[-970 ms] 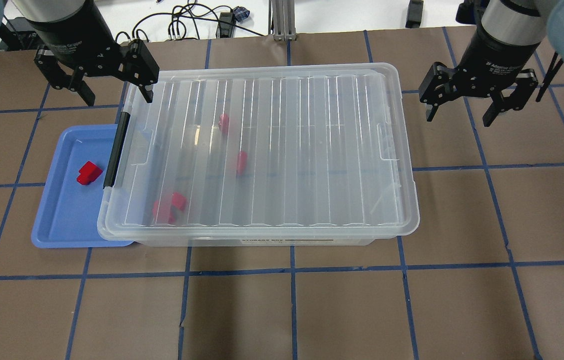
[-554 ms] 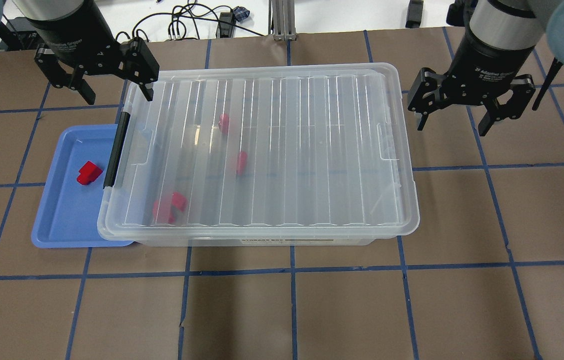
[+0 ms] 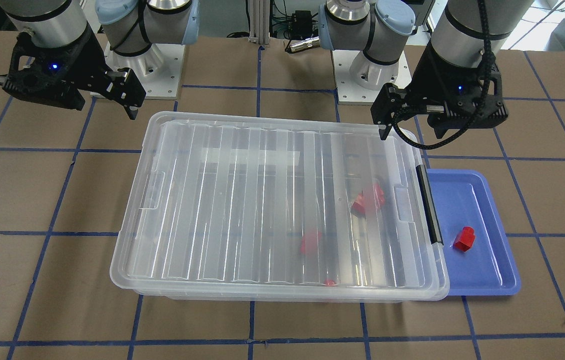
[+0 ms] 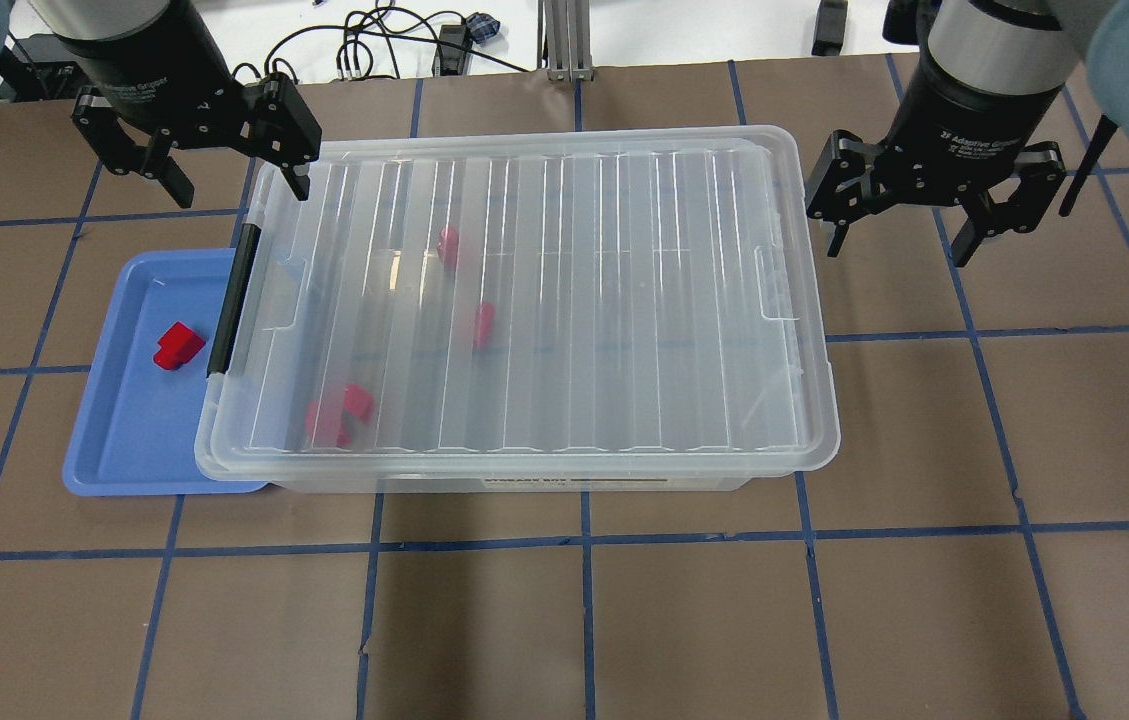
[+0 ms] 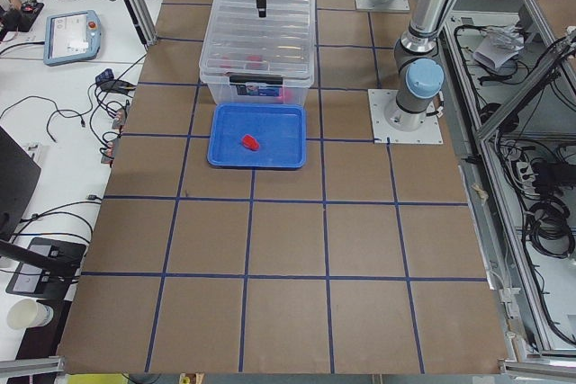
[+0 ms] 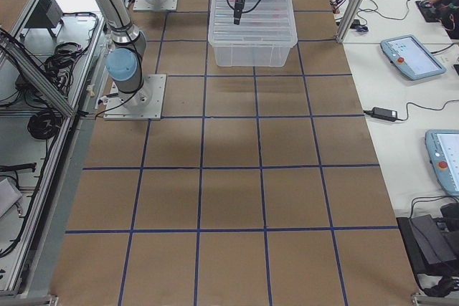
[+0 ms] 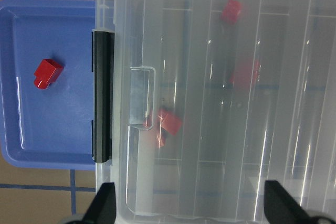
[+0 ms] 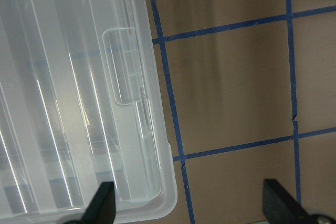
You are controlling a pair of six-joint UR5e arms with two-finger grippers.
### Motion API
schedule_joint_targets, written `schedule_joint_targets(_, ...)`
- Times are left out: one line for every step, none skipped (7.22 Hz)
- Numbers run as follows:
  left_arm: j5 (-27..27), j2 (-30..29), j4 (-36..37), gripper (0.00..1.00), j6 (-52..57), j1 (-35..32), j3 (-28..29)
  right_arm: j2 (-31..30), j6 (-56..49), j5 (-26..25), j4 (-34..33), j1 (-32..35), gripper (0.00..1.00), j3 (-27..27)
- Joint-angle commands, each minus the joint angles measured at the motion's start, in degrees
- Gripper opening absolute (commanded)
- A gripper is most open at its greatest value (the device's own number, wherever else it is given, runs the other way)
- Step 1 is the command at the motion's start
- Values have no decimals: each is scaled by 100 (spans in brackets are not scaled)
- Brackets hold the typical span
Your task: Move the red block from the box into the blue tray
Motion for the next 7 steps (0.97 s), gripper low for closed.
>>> schedule_joint_targets(-20, -14, 38, 100, 16, 13, 10, -15, -71, -54, 34, 6, 100, 53)
schedule_joint_targets(-29, -14, 38, 100, 16, 13, 18, -15, -62, -72, 0, -11, 100, 10)
schedule_joint_targets(-20, -14, 38, 100, 24, 13, 27, -85, -54, -90, -18, 6, 100, 18)
schedule_joint_targets(-20, 4, 47, 100, 33, 4, 19, -111, -80, -99, 34, -3, 100, 44)
schedule_joint_targets(-20, -5, 73, 100, 51, 12, 27, -120, -71, -238, 78, -46, 100, 36)
schedule_joint_targets(-11, -31, 282, 100, 60, 4, 19, -129, -80, -266, 87, -3, 100, 44)
schedule_joint_targets(-20, -31, 328, 100, 138, -5, 18, -138, -80, -214, 87, -11, 100, 27)
